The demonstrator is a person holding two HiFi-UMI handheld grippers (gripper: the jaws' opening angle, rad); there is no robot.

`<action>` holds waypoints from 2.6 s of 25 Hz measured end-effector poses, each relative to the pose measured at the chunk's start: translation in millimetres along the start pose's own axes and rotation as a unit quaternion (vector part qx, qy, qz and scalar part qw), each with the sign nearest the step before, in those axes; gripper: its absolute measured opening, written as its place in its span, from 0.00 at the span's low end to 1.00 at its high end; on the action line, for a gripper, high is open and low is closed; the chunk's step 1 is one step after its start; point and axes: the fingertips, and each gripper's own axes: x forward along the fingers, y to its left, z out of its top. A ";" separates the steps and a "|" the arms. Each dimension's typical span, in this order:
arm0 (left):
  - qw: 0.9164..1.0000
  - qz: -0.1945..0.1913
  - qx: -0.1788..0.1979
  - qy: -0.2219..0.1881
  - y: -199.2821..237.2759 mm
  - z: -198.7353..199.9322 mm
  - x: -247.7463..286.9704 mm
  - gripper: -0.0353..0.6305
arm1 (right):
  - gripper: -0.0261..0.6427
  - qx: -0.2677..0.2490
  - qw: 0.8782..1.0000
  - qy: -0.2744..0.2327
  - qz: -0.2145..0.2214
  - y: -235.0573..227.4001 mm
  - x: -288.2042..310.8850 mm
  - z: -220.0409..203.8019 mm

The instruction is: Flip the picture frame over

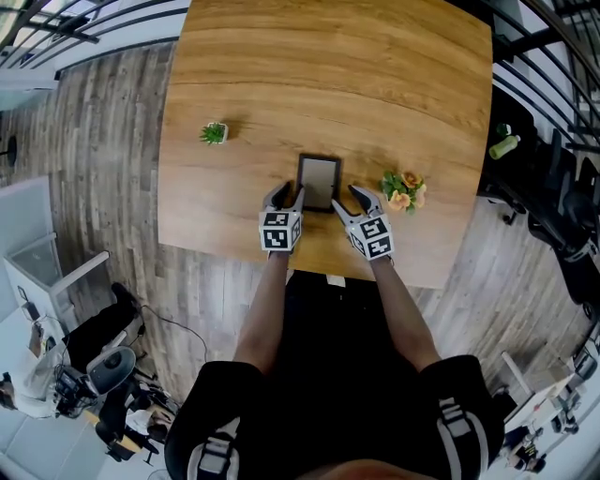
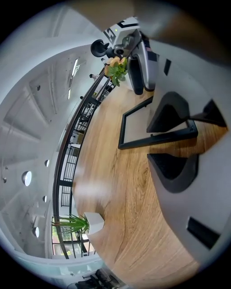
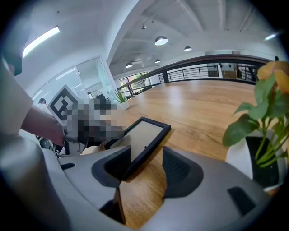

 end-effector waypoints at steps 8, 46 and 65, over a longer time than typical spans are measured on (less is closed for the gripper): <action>1.000 0.007 0.017 0.008 0.5 -0.5 0.5 0.27 | 0.36 0.009 1.000 0.000 0.001 -0.4 1.0 2.9; 0.994 0.034 -0.095 -0.031 3.1 5.0 -17.3 0.14 | 0.33 -0.004 0.999 -0.002 0.052 11.3 -14.2 8.7; 0.991 0.054 -0.056 -0.108 -24.2 33.1 -75.2 0.14 | 0.33 0.044 0.991 -0.023 0.127 36.8 -34.5 17.0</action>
